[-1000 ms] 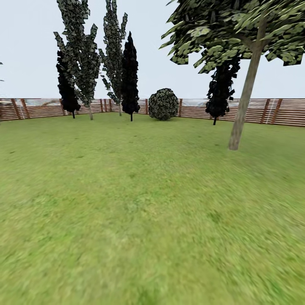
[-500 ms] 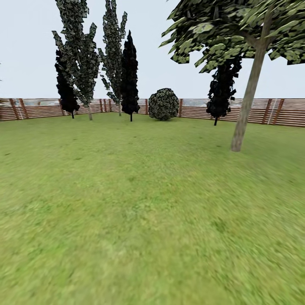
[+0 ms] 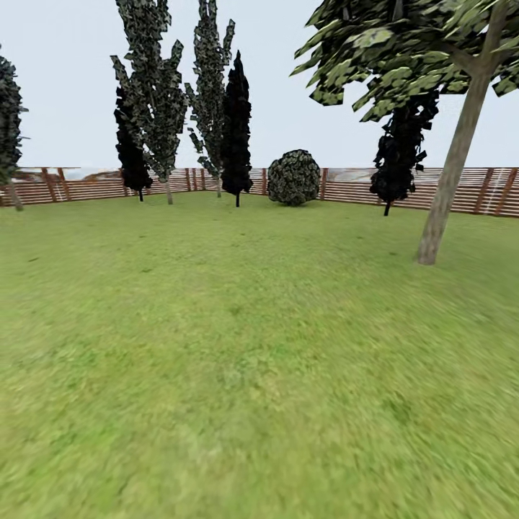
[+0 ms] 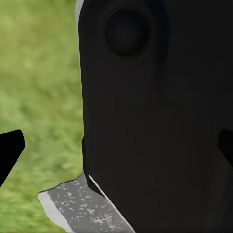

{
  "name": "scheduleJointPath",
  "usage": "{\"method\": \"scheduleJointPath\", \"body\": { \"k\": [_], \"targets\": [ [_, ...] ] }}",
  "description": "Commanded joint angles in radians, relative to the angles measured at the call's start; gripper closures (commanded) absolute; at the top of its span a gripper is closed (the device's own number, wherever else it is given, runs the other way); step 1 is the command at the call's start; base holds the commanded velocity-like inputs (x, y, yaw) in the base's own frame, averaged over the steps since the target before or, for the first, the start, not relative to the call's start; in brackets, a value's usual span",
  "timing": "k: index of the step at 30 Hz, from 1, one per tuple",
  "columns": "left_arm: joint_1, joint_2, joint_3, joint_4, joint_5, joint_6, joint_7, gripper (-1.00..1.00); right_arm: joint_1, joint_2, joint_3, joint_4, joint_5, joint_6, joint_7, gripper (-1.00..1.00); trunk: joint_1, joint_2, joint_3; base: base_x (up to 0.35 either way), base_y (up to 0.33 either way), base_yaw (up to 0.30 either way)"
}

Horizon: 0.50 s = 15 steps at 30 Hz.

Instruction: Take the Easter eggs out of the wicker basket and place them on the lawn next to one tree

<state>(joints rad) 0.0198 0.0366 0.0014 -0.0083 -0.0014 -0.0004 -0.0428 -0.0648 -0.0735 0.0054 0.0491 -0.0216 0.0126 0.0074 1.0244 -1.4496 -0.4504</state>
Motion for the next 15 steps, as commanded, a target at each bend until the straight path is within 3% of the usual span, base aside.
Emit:
{"method": "scheduleJointPath", "body": {
  "k": [1,15],
  "targets": [
    [0.000,0.000,0.000,-0.001,0.000,0.000,-0.003,-1.00,-0.001,0.000,0.001,0.001,-0.002,0.001,0.001,-1.00,0.001,0.000,-0.001,0.340,0.000,0.250],
    [0.000,0.000,0.002,-0.001,0.000,0.000,-0.003,-1.00,-0.001,0.000,0.001,0.001,-0.003,0.001,0.000,-1.00,0.001,0.000,-0.001,0.340,0.000,0.252]
  ]
}}
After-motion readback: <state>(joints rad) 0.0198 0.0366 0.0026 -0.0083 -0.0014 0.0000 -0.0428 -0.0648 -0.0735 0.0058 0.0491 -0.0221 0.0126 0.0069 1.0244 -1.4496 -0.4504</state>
